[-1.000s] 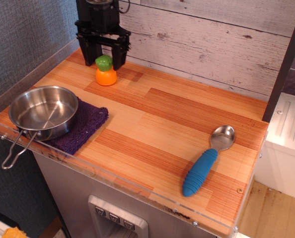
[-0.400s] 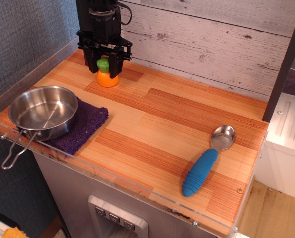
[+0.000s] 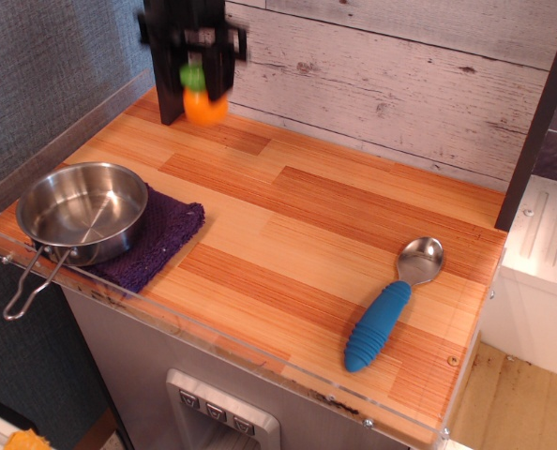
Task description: Put the orange bottle into the pot.
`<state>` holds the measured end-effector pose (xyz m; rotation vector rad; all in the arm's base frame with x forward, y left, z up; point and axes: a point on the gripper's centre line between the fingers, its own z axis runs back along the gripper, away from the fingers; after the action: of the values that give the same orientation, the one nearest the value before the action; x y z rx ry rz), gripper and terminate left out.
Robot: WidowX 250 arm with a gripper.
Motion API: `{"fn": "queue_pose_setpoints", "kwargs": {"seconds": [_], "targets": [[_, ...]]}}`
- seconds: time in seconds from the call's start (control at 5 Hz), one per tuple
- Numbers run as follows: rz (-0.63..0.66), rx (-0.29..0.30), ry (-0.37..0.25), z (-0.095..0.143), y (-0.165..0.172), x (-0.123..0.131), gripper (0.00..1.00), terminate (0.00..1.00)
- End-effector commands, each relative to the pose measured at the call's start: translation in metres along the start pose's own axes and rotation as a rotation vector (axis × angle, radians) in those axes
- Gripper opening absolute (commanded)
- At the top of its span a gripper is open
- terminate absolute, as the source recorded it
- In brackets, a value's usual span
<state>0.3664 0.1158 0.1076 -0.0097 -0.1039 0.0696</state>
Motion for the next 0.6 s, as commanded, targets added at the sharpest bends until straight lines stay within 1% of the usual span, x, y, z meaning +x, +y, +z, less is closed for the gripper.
{"fn": "queue_pose_setpoints", "kwargs": {"seconds": [0.0, 0.2, 0.4], "targets": [[-0.034, 0.014, 0.008, 0.065, -0.018, -0.066, 0.00, 0.00], [-0.009, 0.018, 0.084, 0.051, -0.014, -0.102, 0.00, 0.00], [0.029, 0.041, 0.143, 0.033, -0.003, -0.129, 0.00, 0.00]]}}
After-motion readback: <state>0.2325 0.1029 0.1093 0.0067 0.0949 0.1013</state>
